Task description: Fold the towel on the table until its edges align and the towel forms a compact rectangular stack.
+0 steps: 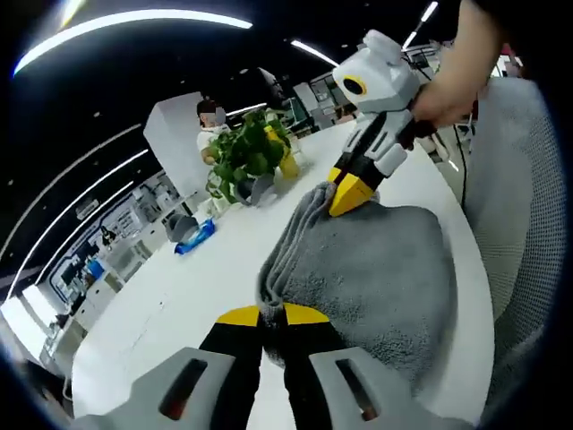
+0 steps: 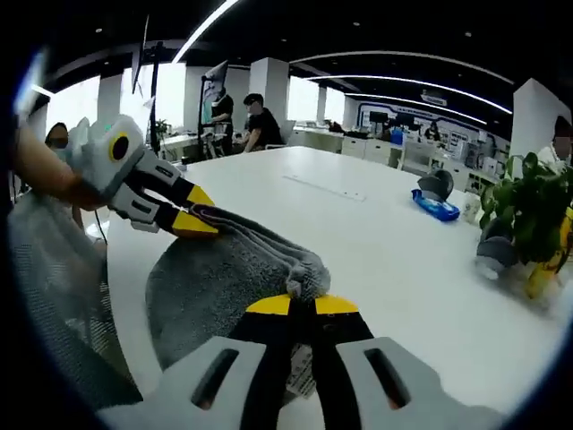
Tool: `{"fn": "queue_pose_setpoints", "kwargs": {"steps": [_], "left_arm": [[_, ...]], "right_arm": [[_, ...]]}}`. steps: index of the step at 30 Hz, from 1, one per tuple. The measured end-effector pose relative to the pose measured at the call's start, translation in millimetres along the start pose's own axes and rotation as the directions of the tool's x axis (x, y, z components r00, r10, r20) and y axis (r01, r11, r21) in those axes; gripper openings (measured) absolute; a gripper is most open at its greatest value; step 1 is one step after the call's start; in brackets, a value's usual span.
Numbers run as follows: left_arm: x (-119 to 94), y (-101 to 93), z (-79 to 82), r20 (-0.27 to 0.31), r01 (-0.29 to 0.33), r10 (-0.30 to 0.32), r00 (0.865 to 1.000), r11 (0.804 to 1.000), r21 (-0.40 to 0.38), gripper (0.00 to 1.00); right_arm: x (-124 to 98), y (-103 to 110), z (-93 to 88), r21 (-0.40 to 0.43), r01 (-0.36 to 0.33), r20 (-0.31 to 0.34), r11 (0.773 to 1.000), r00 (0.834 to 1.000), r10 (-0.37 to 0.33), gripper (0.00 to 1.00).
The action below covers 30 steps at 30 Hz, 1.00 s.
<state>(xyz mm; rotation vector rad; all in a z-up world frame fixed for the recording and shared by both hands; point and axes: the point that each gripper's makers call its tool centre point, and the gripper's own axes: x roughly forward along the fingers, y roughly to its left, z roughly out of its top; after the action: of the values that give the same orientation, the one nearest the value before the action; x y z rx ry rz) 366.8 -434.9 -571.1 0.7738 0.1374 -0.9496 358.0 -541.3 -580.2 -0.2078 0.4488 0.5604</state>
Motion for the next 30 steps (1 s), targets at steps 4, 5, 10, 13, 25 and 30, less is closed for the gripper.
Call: {"fn": "queue_pose_setpoints", "kwargs": {"steps": [4, 5, 10, 13, 25, 30], "left_arm": [[21, 2.8, -5.1, -0.033, 0.047, -0.046, 0.998, 0.998, 0.034, 0.08], [26, 3.1, -5.2, -0.039, 0.052, -0.05, 0.998, 0.997, 0.053, 0.09], [63, -0.6, -20.8, -0.105, 0.067, -0.061, 0.993, 0.996, 0.053, 0.16], [66, 12.6, -23.2, -0.119, -0.03, 0.037, 0.992, 0.998, 0.061, 0.25], [31, -48.0, 7.6, 0.046, 0.198, -0.193, 0.98, 0.97, -0.138, 0.11], [42, -67.4, -10.3, -0.031, 0.204, -0.205, 0.978, 0.979, -0.022, 0.1]], "right_arm": [[9, -12, -13.7, 0.022, 0.061, -0.04, 0.998, 0.997, -0.061, 0.03], [11, -18, -18.3, 0.019, 0.097, -0.061, 0.995, 0.994, -0.096, 0.04], [16, -36, -43.5, -0.014, 0.238, -0.178, 0.971, 0.955, -0.237, 0.04], [21, -37, -45.7, -0.028, 0.263, -0.161, 0.964, 0.951, -0.264, 0.04], [17, -57, -63.9, 0.197, 0.363, -0.186, 0.911, 0.926, -0.328, 0.11], [5, -66, -51.8, 0.32, 0.326, -0.139, 0.89, 0.945, -0.296, 0.21]]}}
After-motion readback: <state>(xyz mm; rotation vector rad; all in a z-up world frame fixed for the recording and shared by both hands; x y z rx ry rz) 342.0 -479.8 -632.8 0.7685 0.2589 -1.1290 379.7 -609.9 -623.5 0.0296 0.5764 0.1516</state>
